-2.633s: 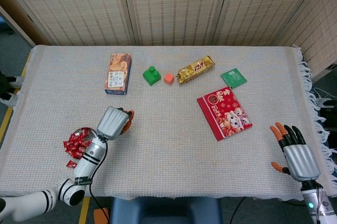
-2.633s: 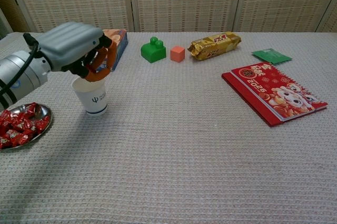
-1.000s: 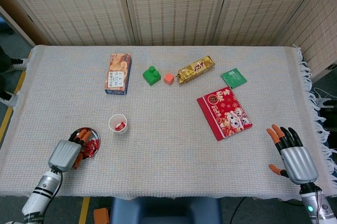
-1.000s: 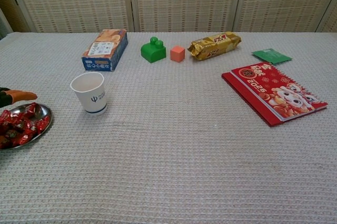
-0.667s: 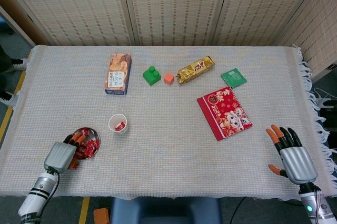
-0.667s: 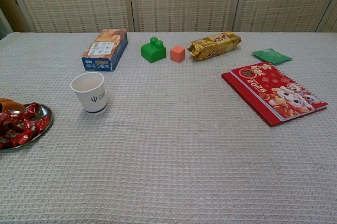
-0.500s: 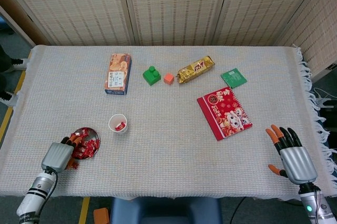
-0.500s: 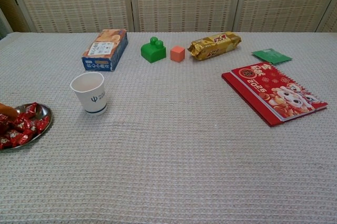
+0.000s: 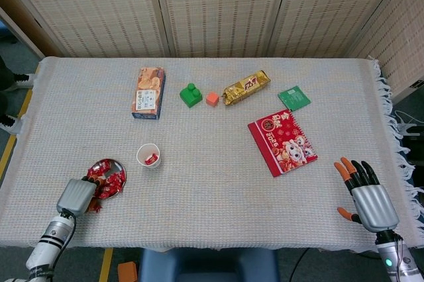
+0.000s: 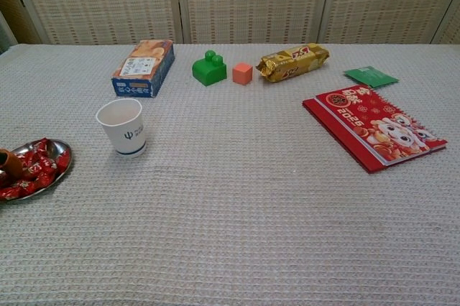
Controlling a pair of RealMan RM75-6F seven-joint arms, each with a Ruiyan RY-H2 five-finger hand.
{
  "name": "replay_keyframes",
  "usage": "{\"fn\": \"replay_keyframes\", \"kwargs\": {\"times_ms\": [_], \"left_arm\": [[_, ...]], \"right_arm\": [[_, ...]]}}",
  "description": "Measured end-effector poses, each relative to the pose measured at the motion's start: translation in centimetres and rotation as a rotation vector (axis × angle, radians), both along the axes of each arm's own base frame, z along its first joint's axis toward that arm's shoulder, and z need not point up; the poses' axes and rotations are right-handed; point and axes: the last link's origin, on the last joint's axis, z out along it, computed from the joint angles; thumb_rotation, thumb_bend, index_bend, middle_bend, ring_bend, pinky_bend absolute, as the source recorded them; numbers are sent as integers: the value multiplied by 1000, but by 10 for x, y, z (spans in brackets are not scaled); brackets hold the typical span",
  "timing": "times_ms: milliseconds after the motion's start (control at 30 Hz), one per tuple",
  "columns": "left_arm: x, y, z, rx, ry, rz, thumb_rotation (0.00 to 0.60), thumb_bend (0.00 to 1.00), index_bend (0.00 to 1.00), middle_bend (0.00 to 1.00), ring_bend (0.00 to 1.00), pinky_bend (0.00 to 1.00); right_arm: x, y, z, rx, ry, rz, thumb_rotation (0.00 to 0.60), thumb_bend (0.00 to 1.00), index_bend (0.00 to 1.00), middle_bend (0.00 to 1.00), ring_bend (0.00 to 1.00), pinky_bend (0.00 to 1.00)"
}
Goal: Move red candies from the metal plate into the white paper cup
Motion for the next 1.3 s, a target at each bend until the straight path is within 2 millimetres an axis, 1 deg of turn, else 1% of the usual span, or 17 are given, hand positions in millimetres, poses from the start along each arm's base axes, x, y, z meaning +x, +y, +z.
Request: {"fn": "replay_keyframes", "kwargs": {"times_ms": [133,200,300,467,600,867,967,1033,1300], "left_arm": [[1,1,-1,0,-11,-5,600,361,425,373,440,977],[1,2,-2,5,-18,-8,600,366,455,413,466,986],[2,2,-1,9,-24,-12,600,370,486,440,479,990],[3,0,0,4,-35,-16,600,370,507,467,504,999],[5,-1,1,4,-41,-26,600,373,546,516,550,1000],[6,-3,3,4,-47,-30,600,380,595,576,584,1000],[6,-4,3,4,-55,-31,600,384,614,612,610,1000],[7,-4,3,4,-59,-33,600,397,629,638,625,1000],[8,-5,6,12,-65,-35,600,465,668,694,653,1000]], "right_arm": [[0,0,0,0,2,-2,600,39,0,0,0,0],[0,0,0,0,2,-3,600,39,0,0,0,0],[0,-1,0,1,3,-5,600,39,0,0,0,0],[0,-1,-2,5,4,-7,600,39,0,0,0,0],[0,-1,-2,7,4,-8,600,41,0,0,0,0],[0,-1,-2,7,4,-9,600,41,0,0,0,0],[0,-1,-2,7,4,-9,600,41,0,0,0,0],[0,-1,-2,7,4,-9,600,41,0,0,0,0],[-1,-1,-2,10,6,-11,600,40,0,0,0,0]]}}
